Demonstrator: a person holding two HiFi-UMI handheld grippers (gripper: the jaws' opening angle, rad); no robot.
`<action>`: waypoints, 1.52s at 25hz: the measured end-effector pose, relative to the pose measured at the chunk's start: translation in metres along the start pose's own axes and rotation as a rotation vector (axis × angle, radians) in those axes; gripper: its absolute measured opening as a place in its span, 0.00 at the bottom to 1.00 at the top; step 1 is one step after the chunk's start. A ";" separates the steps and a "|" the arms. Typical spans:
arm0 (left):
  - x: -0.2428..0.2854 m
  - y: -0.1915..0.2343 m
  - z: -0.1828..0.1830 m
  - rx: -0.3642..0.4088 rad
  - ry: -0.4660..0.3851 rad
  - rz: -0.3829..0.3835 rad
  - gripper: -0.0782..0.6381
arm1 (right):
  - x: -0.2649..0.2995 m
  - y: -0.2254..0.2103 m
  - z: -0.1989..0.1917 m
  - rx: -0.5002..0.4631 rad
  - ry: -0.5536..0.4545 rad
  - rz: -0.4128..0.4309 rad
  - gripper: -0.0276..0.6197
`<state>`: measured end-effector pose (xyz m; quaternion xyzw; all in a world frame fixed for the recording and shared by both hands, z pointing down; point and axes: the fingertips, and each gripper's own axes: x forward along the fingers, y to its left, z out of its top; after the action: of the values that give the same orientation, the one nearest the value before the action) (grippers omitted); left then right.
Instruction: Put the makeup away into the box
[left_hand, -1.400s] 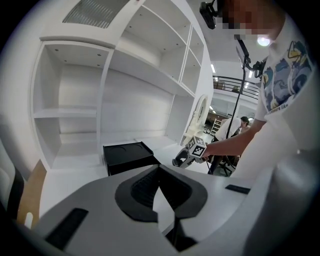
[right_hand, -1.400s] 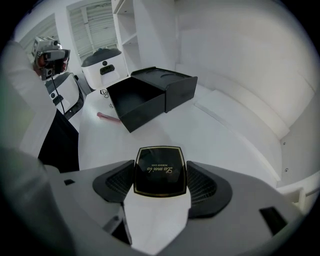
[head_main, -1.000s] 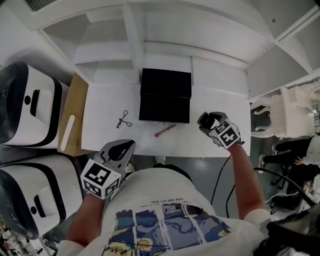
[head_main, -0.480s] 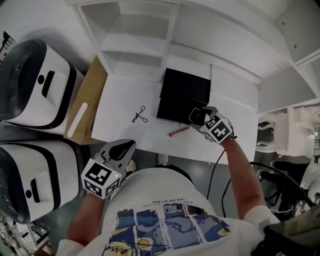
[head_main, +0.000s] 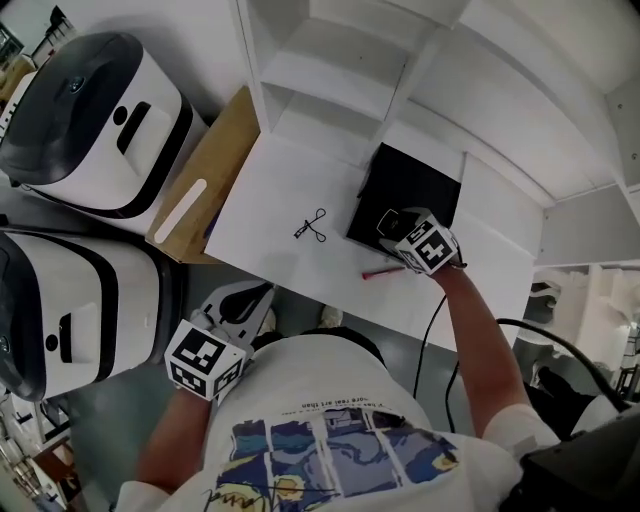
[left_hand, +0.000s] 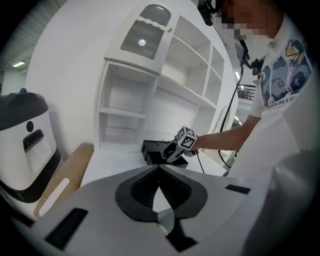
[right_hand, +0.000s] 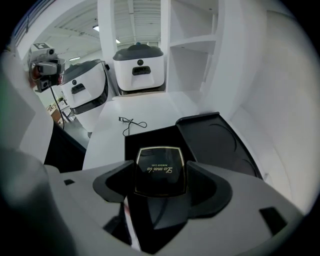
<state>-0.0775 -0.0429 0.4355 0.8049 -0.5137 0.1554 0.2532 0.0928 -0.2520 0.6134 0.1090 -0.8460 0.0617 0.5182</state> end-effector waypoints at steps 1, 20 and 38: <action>-0.002 0.001 -0.002 -0.008 0.000 0.014 0.13 | 0.006 -0.001 0.003 -0.006 0.001 0.004 0.55; -0.014 0.009 -0.011 -0.070 -0.005 0.114 0.13 | 0.078 0.017 0.020 -0.085 0.071 0.074 0.55; -0.012 0.002 -0.012 -0.070 0.011 0.113 0.13 | 0.085 0.018 0.014 -0.126 0.078 0.081 0.55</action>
<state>-0.0846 -0.0280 0.4404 0.7642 -0.5623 0.1556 0.2748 0.0386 -0.2479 0.6828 0.0392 -0.8312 0.0336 0.5536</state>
